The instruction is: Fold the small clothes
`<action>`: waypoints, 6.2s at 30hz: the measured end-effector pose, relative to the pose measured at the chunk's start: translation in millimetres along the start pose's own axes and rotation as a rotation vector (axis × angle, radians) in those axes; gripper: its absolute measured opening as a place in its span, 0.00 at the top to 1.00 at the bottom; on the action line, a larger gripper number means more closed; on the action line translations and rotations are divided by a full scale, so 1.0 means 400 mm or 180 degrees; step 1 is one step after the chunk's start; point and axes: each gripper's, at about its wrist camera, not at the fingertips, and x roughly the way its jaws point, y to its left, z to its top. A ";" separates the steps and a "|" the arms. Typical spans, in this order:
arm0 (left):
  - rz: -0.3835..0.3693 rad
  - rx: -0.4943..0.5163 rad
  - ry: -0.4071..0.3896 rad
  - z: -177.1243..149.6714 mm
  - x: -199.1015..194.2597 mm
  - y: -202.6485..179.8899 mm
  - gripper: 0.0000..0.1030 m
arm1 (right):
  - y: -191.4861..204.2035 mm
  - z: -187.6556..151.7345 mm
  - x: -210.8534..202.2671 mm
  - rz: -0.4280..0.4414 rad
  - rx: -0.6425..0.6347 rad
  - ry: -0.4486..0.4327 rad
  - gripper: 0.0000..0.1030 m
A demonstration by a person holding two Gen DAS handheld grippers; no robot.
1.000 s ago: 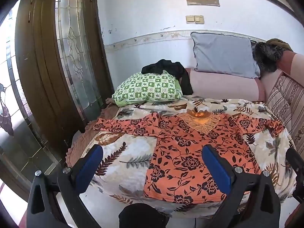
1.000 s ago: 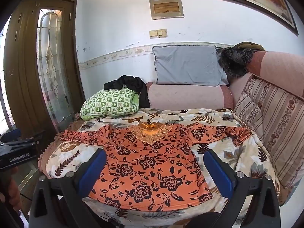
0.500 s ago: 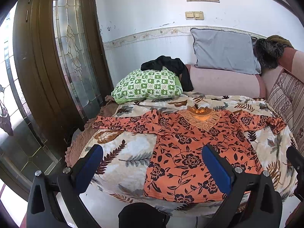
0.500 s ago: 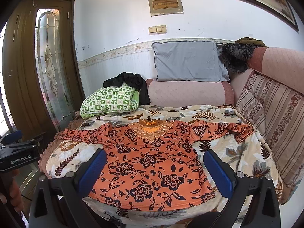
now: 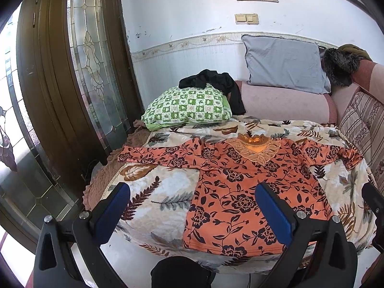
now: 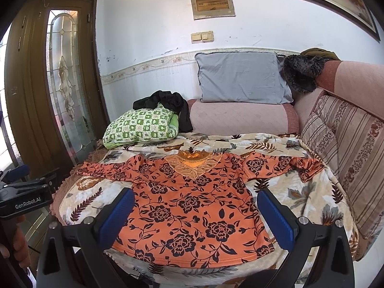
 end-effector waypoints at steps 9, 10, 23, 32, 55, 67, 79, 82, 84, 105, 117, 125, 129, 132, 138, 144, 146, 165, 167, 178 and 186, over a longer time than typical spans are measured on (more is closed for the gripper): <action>0.0007 -0.0005 0.0006 0.004 0.006 0.012 0.00 | 0.003 0.004 0.008 0.0028 -0.0016 0.0005 0.00; 0.0008 -0.0004 0.0010 0.006 0.008 0.014 0.00 | 0.002 0.004 0.008 0.0028 -0.0010 0.0005 0.00; 0.0054 0.0042 0.0129 0.014 0.062 -0.012 0.00 | -0.008 0.001 0.051 0.0035 0.0017 0.0105 0.00; 0.0063 0.0083 0.0243 0.027 0.130 -0.042 0.00 | -0.046 -0.003 0.123 -0.0018 0.0137 0.0241 0.00; -0.0279 0.0092 0.0664 0.065 0.398 -0.140 0.00 | -0.147 0.015 0.320 -0.0112 0.0337 0.0316 0.00; -0.0463 -0.0472 0.0999 0.009 0.901 -0.355 0.00 | -0.893 -0.027 0.721 0.0191 0.2675 0.0398 0.00; -0.0342 -0.0300 0.0910 -0.001 0.993 -0.377 0.00 | -1.238 -0.176 0.990 0.0454 0.4642 0.0022 0.02; -0.0337 -0.0266 0.0952 -0.001 1.006 -0.388 0.00 | -1.208 -0.181 0.949 0.0534 0.4699 -0.0167 0.04; -0.0377 -0.0274 0.0985 -0.002 1.006 -0.392 0.00 | -1.188 -0.185 0.909 0.0477 0.4582 -0.0130 0.04; -0.0357 -0.0273 0.1042 -0.010 1.008 -0.366 0.00 | -1.242 -0.138 0.951 -0.0268 0.3869 0.0076 0.87; -0.0054 -0.0964 0.1070 0.014 1.014 -0.094 0.00 | -0.697 0.358 0.897 0.1086 0.2492 -0.0093 0.88; 0.0026 -0.1148 0.0991 0.019 0.994 -0.025 0.00 | -0.462 0.399 0.934 0.0992 0.2026 0.0463 0.87; -0.0053 -0.0779 0.0963 0.027 0.979 -0.097 0.00 | -0.599 0.291 0.889 0.0746 0.2305 0.0596 0.81; -0.0158 -0.0505 0.0967 0.023 0.972 -0.172 0.00 | -0.741 0.164 0.859 0.0454 0.2641 0.0701 0.14; -0.0228 0.0046 0.0839 0.013 0.956 -0.316 0.00 | -1.033 -0.094 0.795 0.0011 0.3768 0.0264 0.12; -0.0348 0.0342 0.0837 -0.009 0.961 -0.418 0.00 | -1.176 -0.158 0.835 -0.0390 0.3903 0.0086 0.12; -0.0463 0.0330 0.0809 -0.002 0.972 -0.443 0.00 | -1.214 -0.163 0.875 -0.0625 0.3892 0.0047 0.14; -0.0696 0.0324 0.1864 0.006 1.192 -0.604 0.00 | -0.827 0.247 1.024 0.0899 0.2651 0.0387 0.91; -0.0701 0.0285 0.1883 0.000 1.200 -0.590 0.00 | -0.724 0.302 1.016 0.1096 0.2484 0.0414 0.91; -0.0642 -0.0213 0.1565 0.039 1.153 -0.383 0.00 | -0.197 0.466 1.080 0.2062 0.1971 0.0642 0.91; -0.0415 -0.0353 0.1848 -0.006 1.247 -0.138 0.00 | 0.069 0.369 1.215 0.2271 0.1910 0.1211 0.89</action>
